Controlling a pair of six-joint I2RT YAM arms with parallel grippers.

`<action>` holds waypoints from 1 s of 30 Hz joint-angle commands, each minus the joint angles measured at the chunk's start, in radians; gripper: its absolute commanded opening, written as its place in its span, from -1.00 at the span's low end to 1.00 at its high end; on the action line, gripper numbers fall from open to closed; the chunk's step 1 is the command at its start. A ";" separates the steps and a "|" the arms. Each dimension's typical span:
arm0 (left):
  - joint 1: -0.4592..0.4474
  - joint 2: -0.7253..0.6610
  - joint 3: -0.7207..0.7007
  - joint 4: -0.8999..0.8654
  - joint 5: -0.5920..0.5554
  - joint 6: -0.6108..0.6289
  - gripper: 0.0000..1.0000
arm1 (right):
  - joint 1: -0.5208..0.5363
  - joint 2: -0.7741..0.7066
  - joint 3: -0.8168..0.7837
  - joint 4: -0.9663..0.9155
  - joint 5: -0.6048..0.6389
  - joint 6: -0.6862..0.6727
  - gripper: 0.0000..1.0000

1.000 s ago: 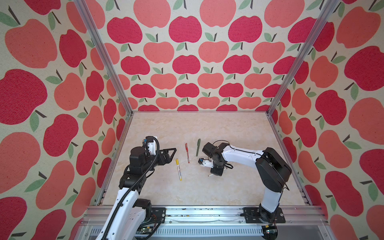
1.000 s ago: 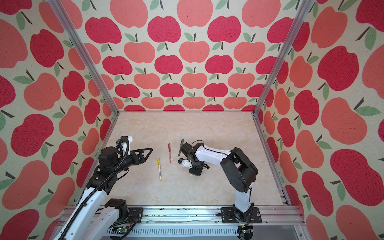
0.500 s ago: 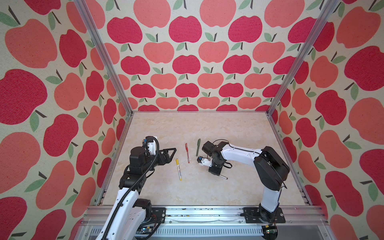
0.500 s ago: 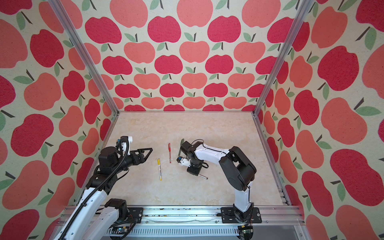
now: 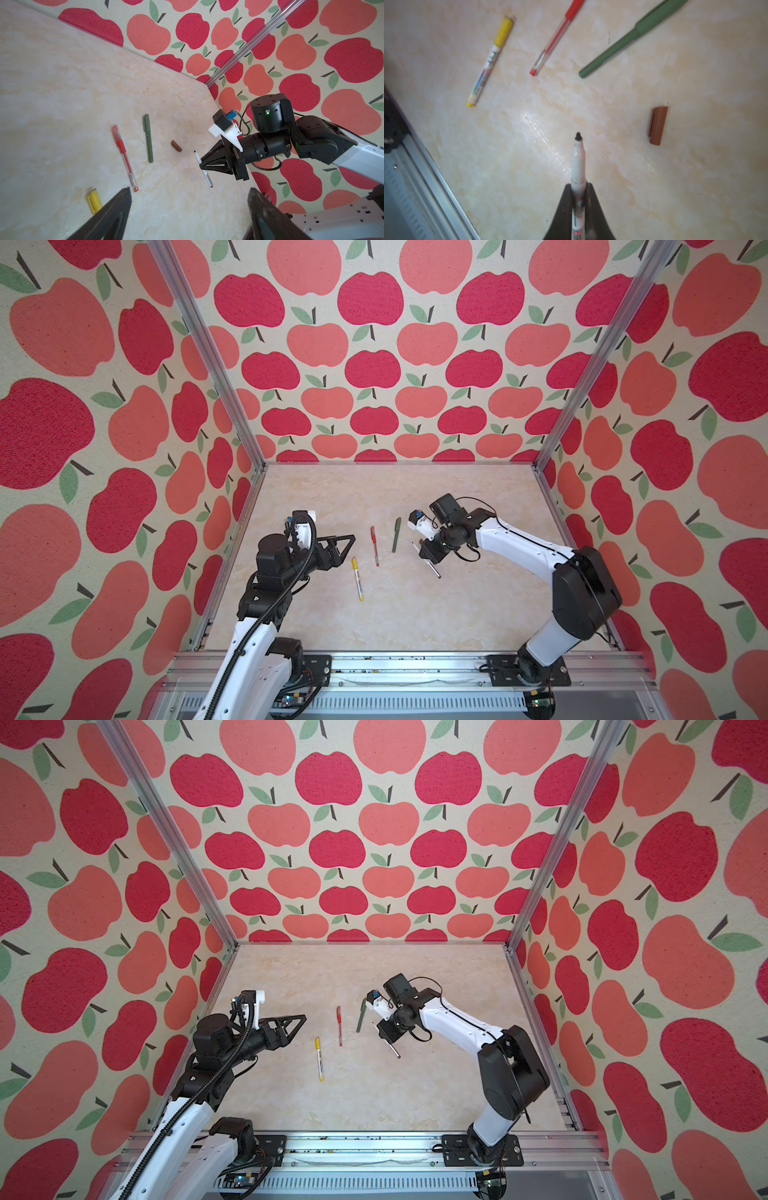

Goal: Insert pens into pen caps
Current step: Pick up a pen at the center of the table, then pass a pen.

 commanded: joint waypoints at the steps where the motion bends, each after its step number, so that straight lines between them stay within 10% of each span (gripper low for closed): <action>1: -0.030 0.017 -0.022 0.139 0.088 -0.009 0.78 | -0.040 -0.125 -0.066 0.253 -0.180 0.236 -0.90; 12: -0.312 0.176 -0.065 0.474 -0.008 0.080 0.73 | -0.089 -0.254 -0.172 0.736 -0.412 0.667 -0.93; 30: -0.412 0.387 0.058 0.585 0.021 0.108 0.28 | -0.057 -0.298 -0.263 0.887 -0.593 0.759 -0.95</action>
